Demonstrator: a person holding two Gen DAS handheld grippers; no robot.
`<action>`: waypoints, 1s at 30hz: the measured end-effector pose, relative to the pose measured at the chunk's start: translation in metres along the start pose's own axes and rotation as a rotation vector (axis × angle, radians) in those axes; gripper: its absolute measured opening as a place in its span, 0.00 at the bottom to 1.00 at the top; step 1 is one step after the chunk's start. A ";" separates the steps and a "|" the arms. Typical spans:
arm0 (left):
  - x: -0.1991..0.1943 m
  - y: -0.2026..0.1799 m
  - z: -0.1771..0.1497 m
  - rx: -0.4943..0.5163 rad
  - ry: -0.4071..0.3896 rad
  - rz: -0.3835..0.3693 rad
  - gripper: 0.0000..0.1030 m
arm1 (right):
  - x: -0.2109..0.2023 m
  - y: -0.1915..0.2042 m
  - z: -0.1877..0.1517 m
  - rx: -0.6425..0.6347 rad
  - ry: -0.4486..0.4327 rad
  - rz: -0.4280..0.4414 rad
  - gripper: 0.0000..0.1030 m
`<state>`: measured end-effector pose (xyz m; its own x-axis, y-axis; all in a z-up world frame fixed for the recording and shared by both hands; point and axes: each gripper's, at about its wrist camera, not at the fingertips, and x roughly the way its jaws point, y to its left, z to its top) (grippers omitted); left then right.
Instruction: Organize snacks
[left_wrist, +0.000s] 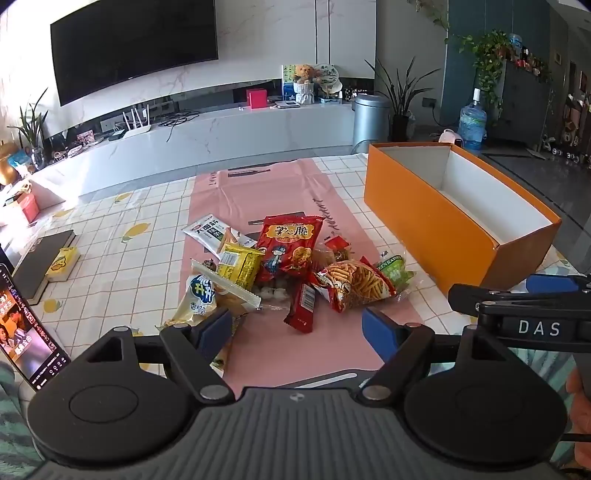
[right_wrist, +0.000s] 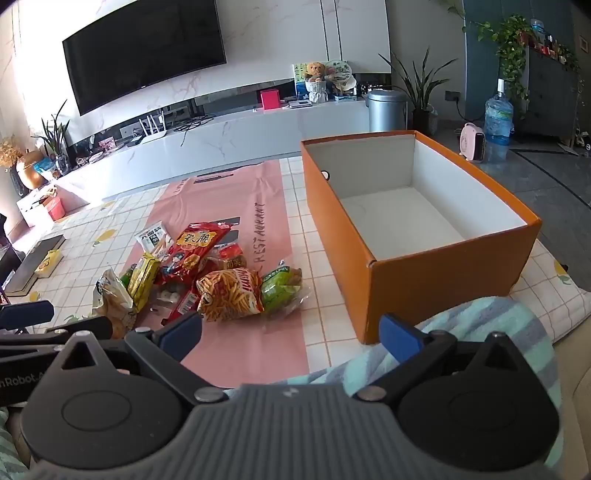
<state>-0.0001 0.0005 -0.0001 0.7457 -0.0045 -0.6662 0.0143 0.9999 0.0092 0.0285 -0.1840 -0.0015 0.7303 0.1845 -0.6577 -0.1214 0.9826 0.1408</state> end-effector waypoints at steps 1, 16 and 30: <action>0.000 0.001 0.000 0.003 0.000 -0.004 0.91 | 0.000 0.000 0.000 -0.003 -0.004 -0.003 0.96; -0.002 -0.007 0.000 0.041 0.002 0.030 0.91 | -0.006 0.003 0.001 -0.007 -0.006 -0.009 0.96; -0.005 0.000 0.000 0.021 -0.004 0.038 0.91 | -0.006 0.008 0.001 -0.034 -0.009 -0.026 0.96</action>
<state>-0.0039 0.0007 0.0035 0.7485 0.0336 -0.6623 -0.0005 0.9987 0.0502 0.0240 -0.1767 0.0042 0.7394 0.1592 -0.6542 -0.1252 0.9872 0.0988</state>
